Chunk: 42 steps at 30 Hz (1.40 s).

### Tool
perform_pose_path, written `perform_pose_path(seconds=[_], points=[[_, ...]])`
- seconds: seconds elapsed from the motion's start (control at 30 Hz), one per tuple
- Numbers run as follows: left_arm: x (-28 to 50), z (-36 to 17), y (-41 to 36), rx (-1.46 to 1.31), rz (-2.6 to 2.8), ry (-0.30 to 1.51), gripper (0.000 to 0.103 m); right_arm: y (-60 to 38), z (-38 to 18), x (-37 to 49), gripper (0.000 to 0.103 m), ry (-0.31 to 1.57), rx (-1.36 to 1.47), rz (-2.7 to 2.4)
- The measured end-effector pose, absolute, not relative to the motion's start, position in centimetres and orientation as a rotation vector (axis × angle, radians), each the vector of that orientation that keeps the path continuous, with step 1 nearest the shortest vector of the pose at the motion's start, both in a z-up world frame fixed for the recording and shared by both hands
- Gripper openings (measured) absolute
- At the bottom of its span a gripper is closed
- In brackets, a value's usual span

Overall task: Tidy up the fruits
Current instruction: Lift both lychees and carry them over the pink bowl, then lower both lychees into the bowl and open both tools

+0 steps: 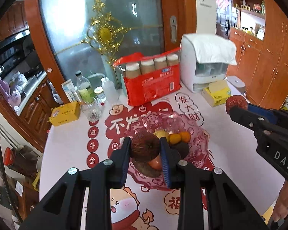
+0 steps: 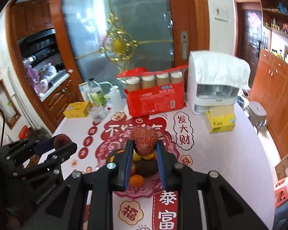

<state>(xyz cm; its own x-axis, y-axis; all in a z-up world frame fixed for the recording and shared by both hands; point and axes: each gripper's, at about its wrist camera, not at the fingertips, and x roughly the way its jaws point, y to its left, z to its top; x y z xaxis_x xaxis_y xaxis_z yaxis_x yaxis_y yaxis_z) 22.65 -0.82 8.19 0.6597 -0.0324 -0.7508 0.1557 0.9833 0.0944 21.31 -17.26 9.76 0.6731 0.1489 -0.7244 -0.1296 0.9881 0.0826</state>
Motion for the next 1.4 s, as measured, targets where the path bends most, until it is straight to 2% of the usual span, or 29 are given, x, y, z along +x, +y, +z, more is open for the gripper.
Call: perform_pose_path(seconds=[0.47, 0.6, 0.8, 0.83, 0.9, 0.93, 0.97, 1.17, 1.4], points=[[32.0, -6.8, -2.2, 0.205, -0.133, 1.065, 0.028, -17.0, -5.3, 28.0, 0.025, 1.105, 0.027, 0.047], [33.3, -9.1, -2.2, 0.191, -0.133, 1.104, 0.028, -17.3, -8.4, 28.8, 0.025, 1.172, 0.031, 0.039], [34.0, -10.3, -2.2, 0.187, -0.124, 1.103, 0.028, -17.0, -9.9, 29.5, 0.025, 1.189, 0.027, 0.056], [34.0, -10.3, -2.2, 0.184, -0.124, 1.107, 0.032, -17.0, -10.0, 29.6, 0.025, 1.188, 0.026, 0.062], [34.0, -10.5, -2.0, 0.169, -0.116, 1.115, 0.056, -16.8, -10.1, 29.7, 0.027, 1.179, 0.027, 0.073], [34.0, -10.4, -1.9, 0.163, -0.107, 1.109, 0.072, -16.8, -10.1, 29.7, 0.031, 1.174, 0.029, 0.077], [33.9, -10.3, -1.6, 0.168, -0.077, 1.094, 0.079, -16.7, -10.1, 29.7, 0.033, 1.170, 0.031, 0.082], [33.6, -9.5, -0.4, 0.146, -0.039, 1.068, 0.092, -17.1, -10.2, 29.6, 0.037, 1.166, 0.070, 0.100], [32.4, -8.0, 0.3, 0.127, -0.015, 1.043, 0.093, -16.7, -9.2, 28.9, 0.037, 1.150, 0.072, 0.124]])
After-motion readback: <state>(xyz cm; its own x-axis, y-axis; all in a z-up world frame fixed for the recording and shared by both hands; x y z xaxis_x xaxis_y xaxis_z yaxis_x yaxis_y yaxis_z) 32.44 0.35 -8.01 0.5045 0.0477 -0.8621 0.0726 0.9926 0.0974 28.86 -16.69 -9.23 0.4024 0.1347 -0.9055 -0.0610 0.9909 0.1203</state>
